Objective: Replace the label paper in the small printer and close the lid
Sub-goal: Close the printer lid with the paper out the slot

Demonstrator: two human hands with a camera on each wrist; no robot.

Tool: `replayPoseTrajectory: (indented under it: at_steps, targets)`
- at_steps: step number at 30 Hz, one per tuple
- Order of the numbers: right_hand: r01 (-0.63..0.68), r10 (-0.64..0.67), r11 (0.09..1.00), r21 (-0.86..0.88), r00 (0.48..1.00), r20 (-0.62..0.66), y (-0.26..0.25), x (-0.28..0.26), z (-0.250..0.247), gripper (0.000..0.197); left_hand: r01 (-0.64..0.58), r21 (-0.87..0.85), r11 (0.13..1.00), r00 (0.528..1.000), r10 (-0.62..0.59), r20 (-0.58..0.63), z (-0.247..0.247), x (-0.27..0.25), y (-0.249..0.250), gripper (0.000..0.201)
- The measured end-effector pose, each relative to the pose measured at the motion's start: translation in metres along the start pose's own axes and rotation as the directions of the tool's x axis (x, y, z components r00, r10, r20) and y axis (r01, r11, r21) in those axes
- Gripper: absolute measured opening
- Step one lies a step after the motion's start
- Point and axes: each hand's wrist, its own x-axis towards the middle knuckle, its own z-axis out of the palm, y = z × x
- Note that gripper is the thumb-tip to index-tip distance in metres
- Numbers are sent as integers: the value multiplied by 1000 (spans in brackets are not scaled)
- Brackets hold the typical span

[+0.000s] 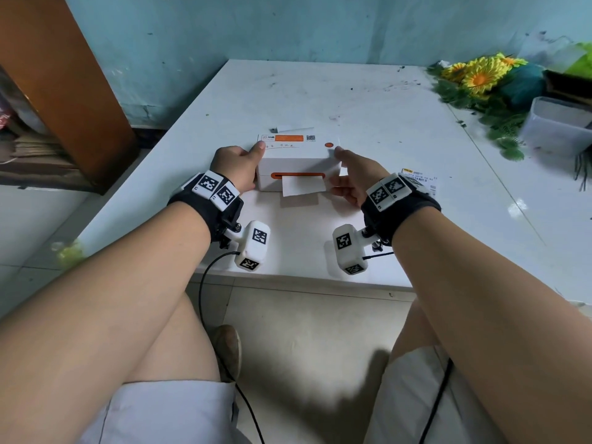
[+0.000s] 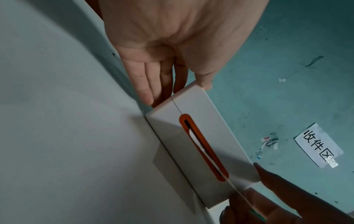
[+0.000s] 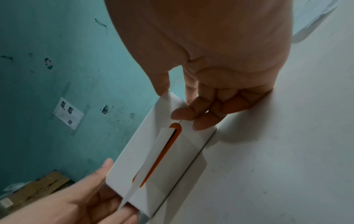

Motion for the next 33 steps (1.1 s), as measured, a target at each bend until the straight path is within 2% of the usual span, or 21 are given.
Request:
replayPoseTrajectory:
  at_steps: [4, 7, 10, 13, 17, 20, 23, 25, 29, 33]
  targets:
    - [-8, 8, 999, 39, 1000, -1, -2, -1, -4, 31, -3, 12, 1000, 1000, 3, 1, -1, 0, -1, 49]
    - [-51, 52, 999, -14, 999, 10, -4, 0, -5, 45, -56, 76, 996, 998, 56, 4, -2, 0, -1, 51]
    - [-72, 73, 996, -48, 997, 16, -4, 0, -4, 57, -49, 84, 995, 999, 47, 21, -6, -1, -3, 50]
    - [-89, 89, 996, 2, 996, 28, -4, 2, -7, 66, -61, 126, 990, 996, 51, 80, -10, -5, 0, 49]
    - [-136, 131, 990, 42, 986, 107, -7, -2, -18, 81, -80, 140, 987, 982, 54, 180, -12, -20, 10, 35]
    - [-128, 127, 992, 1, 988, 91, -7, -8, -23, 74, -80, 155, 985, 984, 53, 172, -10, -23, 10, 37]
    - [-106, 107, 994, -21, 993, 55, -8, -14, -20, 46, -74, 149, 986, 988, 52, 145, -6, -22, 9, 39]
    - [-99, 100, 995, -30, 995, 31, -8, -16, -19, 37, -66, 122, 990, 991, 52, 122, -3, -22, 9, 35]
    - [-58, 59, 996, -67, 998, 13, -5, -15, -19, 52, -33, 56, 998, 998, 30, 56, 1, -19, 9, 34]
    - [-65, 64, 995, -78, 998, -19, -8, -14, -18, 58, -10, 21, 1000, 998, 9, 68, -2, -17, 8, 40]
